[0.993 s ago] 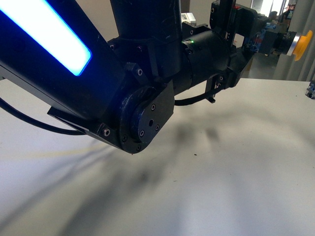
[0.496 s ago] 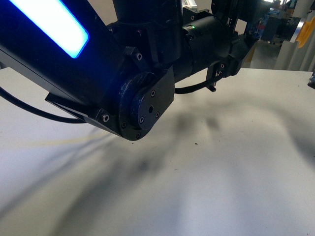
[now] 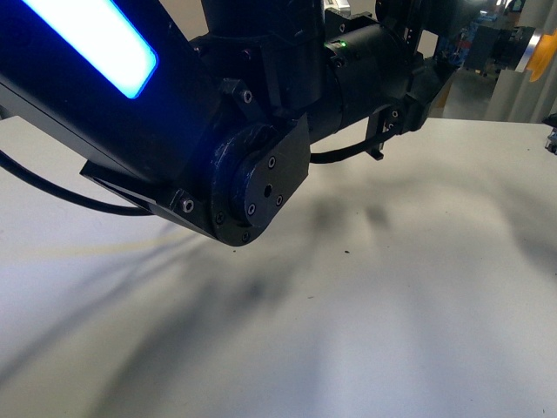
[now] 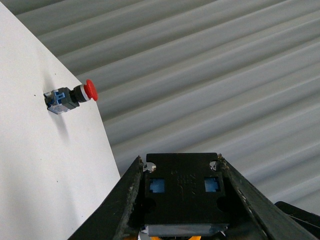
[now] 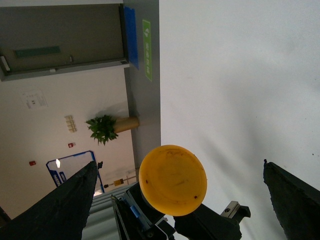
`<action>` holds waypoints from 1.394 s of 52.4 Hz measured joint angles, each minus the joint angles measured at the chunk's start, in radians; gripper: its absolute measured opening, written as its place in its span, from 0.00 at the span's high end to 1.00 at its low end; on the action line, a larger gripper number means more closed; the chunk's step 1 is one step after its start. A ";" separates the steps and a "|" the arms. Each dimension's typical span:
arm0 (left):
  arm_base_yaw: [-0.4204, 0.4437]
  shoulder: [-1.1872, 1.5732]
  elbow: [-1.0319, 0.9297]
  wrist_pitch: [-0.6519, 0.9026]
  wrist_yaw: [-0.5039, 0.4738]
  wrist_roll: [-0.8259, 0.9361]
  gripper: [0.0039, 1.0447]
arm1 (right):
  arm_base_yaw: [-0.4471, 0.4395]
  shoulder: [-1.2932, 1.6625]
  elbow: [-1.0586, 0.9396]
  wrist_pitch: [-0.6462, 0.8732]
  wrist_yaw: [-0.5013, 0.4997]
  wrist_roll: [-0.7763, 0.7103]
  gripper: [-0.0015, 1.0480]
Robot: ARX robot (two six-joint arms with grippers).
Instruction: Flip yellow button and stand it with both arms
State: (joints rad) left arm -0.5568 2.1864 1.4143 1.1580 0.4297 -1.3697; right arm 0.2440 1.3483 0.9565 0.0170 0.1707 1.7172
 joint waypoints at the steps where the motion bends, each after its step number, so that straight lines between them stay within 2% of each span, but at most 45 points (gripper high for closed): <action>1: 0.000 0.000 0.000 0.000 0.000 0.000 0.66 | 0.000 0.001 0.000 0.001 0.000 0.001 0.07; 55: 0.000 0.000 0.000 0.000 0.000 0.000 0.66 | 0.030 0.085 0.049 0.034 0.038 0.075 0.07; 59: 0.000 0.000 0.000 0.000 0.000 0.000 0.66 | 0.030 0.085 0.049 0.035 0.038 0.077 0.19; 62: 0.000 0.000 0.000 0.000 0.000 0.000 0.66 | 0.030 0.085 0.049 0.035 0.039 0.078 0.32; 67: 0.000 0.000 0.000 0.000 0.000 0.000 0.66 | 0.030 0.085 0.049 0.035 0.039 0.078 0.47; 71: 0.000 0.000 0.000 0.000 0.004 0.003 0.66 | 0.029 0.085 0.050 0.035 0.040 0.076 0.63; 73: 0.000 0.000 0.000 0.000 0.004 0.005 0.66 | 0.029 0.085 0.051 0.035 0.042 0.073 0.65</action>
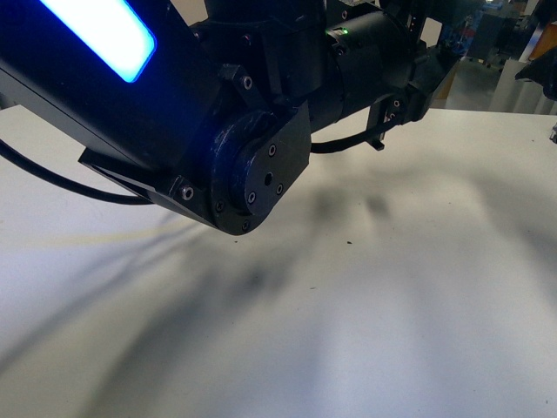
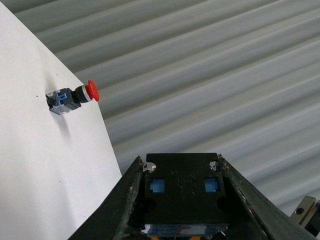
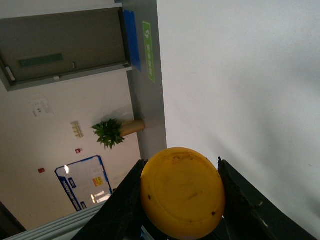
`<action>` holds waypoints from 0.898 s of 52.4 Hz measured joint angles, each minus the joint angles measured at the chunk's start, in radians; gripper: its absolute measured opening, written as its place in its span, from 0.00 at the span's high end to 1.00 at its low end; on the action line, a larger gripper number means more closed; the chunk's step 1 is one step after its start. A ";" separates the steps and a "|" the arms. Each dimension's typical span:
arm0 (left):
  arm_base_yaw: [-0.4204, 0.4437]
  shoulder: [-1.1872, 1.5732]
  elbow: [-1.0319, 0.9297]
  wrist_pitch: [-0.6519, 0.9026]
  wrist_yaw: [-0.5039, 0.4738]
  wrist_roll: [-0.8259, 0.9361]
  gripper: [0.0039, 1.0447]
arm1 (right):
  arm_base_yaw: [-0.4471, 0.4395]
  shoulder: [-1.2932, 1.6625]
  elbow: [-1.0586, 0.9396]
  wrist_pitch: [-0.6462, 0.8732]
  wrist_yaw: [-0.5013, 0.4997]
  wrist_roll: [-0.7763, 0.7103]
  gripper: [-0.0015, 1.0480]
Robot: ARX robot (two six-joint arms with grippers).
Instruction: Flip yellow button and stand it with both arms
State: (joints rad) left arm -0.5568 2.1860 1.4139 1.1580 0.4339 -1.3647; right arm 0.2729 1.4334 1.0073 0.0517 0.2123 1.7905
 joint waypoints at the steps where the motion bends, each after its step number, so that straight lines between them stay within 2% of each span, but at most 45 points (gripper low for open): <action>1: 0.000 0.000 0.000 0.000 0.000 0.001 0.66 | 0.000 0.000 0.000 0.000 0.000 -0.002 0.66; 15: 0.000 0.000 0.000 0.000 0.000 0.002 0.66 | -0.004 0.000 0.000 0.000 -0.003 -0.006 0.66; 26: 0.000 -0.001 0.000 0.000 -0.002 0.001 0.23 | -0.017 0.000 0.000 0.003 -0.005 -0.006 0.66; 33: 0.000 -0.001 0.000 0.000 -0.001 0.002 0.05 | -0.023 0.000 0.000 0.006 -0.005 -0.006 0.66; 47: 0.000 -0.001 0.000 0.000 -0.001 0.001 0.06 | -0.036 -0.008 -0.022 0.015 -0.011 -0.010 0.66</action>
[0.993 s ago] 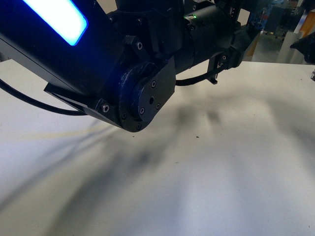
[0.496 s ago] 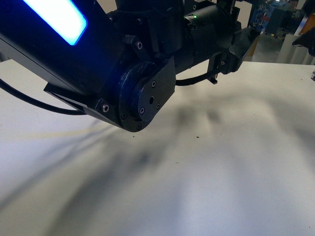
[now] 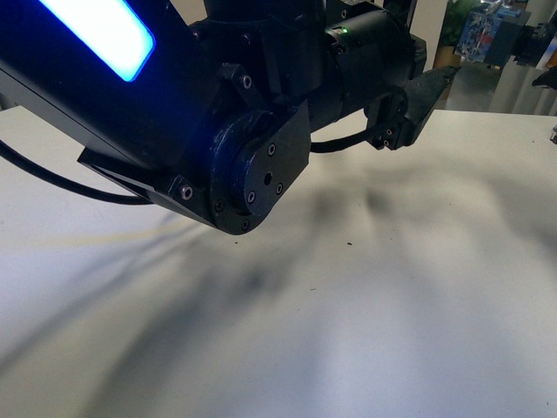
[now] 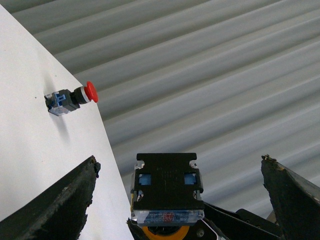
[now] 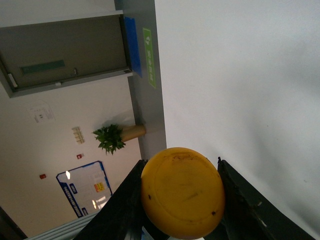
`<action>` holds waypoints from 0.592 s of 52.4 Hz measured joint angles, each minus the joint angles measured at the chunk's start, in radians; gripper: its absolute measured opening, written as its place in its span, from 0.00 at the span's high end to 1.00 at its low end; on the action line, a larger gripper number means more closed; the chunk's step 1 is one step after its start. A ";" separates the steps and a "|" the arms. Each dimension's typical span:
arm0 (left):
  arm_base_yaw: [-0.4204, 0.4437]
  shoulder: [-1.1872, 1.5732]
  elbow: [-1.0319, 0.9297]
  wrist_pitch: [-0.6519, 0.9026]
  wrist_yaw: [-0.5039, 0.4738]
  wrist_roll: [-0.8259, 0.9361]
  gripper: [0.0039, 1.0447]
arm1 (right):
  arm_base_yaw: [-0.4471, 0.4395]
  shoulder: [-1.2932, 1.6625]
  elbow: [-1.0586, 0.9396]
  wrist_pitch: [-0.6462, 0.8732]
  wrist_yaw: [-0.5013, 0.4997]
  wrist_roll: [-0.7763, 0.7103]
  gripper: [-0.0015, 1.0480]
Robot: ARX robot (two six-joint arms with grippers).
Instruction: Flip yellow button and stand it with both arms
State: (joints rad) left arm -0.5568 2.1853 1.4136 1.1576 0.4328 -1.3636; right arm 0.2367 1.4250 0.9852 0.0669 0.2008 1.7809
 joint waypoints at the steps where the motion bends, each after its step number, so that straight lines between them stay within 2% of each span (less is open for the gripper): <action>1: 0.000 0.000 0.000 0.000 0.000 0.000 0.06 | 0.000 0.000 -0.002 0.000 0.000 0.000 0.66; 9: 0.000 0.000 0.000 0.000 -0.003 0.002 0.06 | -0.003 -0.001 -0.003 0.002 0.000 -0.003 0.66; 10: -0.006 -0.009 -0.002 -0.027 -0.040 0.035 0.08 | -0.003 -0.001 -0.003 0.002 0.000 -0.003 0.66; 11: -0.011 -0.018 -0.005 -0.056 -0.082 0.068 0.09 | -0.003 -0.001 -0.004 0.003 0.000 -0.003 0.66; 12: -0.016 -0.040 -0.018 -0.130 -0.228 0.143 0.13 | -0.003 -0.002 -0.005 0.004 0.000 -0.004 0.66; 13: -0.017 -0.053 -0.029 -0.169 -0.287 0.163 0.14 | -0.003 -0.002 -0.005 0.004 0.000 -0.004 0.66; 14: -0.017 -0.085 -0.060 -0.238 -0.405 0.248 0.18 | -0.003 -0.002 -0.005 0.005 0.001 -0.004 0.66; 15: -0.018 -0.102 -0.078 -0.266 -0.459 0.290 0.20 | -0.003 -0.002 -0.005 0.005 0.001 -0.004 0.66; 16: -0.017 -0.138 -0.121 -0.314 -0.554 0.407 0.23 | -0.003 -0.002 -0.005 0.006 -0.002 -0.004 0.66; 17: -0.016 -0.156 -0.143 -0.330 -0.575 0.430 0.25 | -0.003 -0.002 -0.006 0.007 -0.003 -0.004 0.66; 19: -0.007 -0.227 -0.239 -0.343 -0.750 0.644 0.32 | -0.003 -0.002 -0.008 0.007 -0.004 -0.004 0.66; 21: 0.013 -0.298 -0.335 -0.323 -0.850 0.802 0.38 | -0.006 -0.002 -0.010 0.007 0.000 -0.004 0.66; 22: 0.035 -0.349 -0.404 -0.301 -0.882 0.938 0.44 | -0.007 -0.002 -0.010 0.007 0.000 -0.004 0.66; 27: 0.129 -0.510 -0.624 -0.225 -0.867 1.204 0.63 | -0.007 -0.002 -0.012 0.008 0.000 -0.005 0.66; 31: 0.175 -0.582 -0.746 -0.196 -0.831 1.270 0.75 | -0.005 -0.002 -0.014 0.008 0.000 -0.008 0.66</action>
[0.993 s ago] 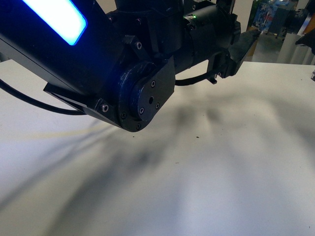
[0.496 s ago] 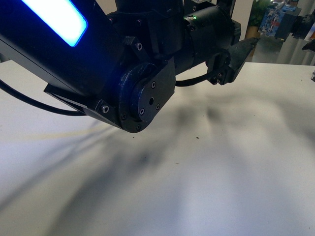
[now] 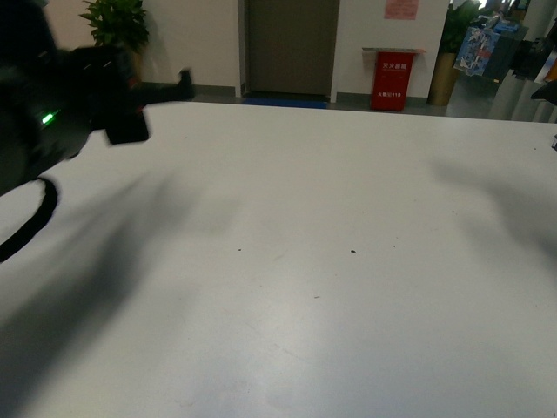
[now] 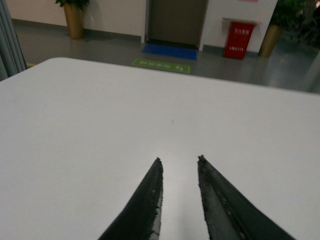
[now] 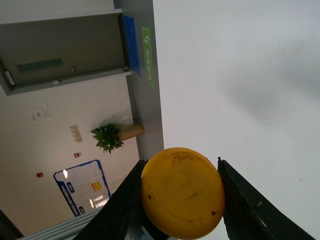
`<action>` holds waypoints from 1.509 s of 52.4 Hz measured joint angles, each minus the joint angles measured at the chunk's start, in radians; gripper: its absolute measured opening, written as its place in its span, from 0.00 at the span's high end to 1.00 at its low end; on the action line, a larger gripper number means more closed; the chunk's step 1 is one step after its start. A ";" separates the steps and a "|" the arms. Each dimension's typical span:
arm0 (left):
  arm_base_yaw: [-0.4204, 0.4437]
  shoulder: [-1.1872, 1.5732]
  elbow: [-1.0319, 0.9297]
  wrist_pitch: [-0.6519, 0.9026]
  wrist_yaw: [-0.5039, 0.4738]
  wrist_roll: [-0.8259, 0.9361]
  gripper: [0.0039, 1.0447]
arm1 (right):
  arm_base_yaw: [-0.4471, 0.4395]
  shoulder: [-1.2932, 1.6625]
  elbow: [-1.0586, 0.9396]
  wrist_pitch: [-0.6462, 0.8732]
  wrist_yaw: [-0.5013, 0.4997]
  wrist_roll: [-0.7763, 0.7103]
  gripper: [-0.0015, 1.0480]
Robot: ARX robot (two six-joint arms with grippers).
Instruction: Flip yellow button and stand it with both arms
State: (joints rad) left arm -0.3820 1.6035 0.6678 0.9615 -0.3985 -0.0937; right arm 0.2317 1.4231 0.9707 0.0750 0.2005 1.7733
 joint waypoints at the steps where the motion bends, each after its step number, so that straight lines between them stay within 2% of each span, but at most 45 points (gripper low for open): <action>1: 0.013 -0.026 -0.048 0.009 0.019 0.019 0.80 | 0.000 0.000 0.000 0.000 0.000 0.000 0.66; 8: 0.047 -0.106 -0.175 0.028 0.081 0.056 0.97 | 0.000 0.000 -0.005 0.001 0.000 -0.004 0.66; 27: 0.168 -0.333 -0.403 0.036 0.190 0.079 0.97 | -0.004 -0.019 -0.011 0.001 -0.009 -0.015 0.66; 43: 0.244 -0.529 -0.529 -0.039 0.265 0.085 0.97 | -0.020 -0.037 -0.014 -0.002 -0.009 -0.020 0.66; 49: 0.266 -0.550 -0.581 0.003 0.287 0.085 0.97 | -0.021 -0.037 -0.018 -0.003 -0.011 -0.022 0.66; 56: 0.292 -0.658 -0.621 -0.080 0.312 0.085 0.97 | -0.022 -0.042 -0.021 -0.003 -0.011 -0.023 0.66; 59: 0.340 -0.712 -0.629 -0.121 0.380 0.086 0.97 | -0.023 -0.044 -0.023 -0.003 -0.011 -0.023 0.66; 61: 0.360 -0.746 -0.635 -0.149 0.392 0.086 0.97 | -0.024 -0.045 -0.024 -0.003 -0.011 -0.023 0.66; 79: 0.380 -1.017 -0.642 -0.386 0.397 0.086 0.97 | -0.033 -0.058 -0.037 -0.003 -0.013 -0.023 0.66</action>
State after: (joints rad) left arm -0.0025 0.5869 0.0261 0.5758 -0.0013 -0.0078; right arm 0.1986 1.3647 0.9337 0.0719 0.1871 1.7508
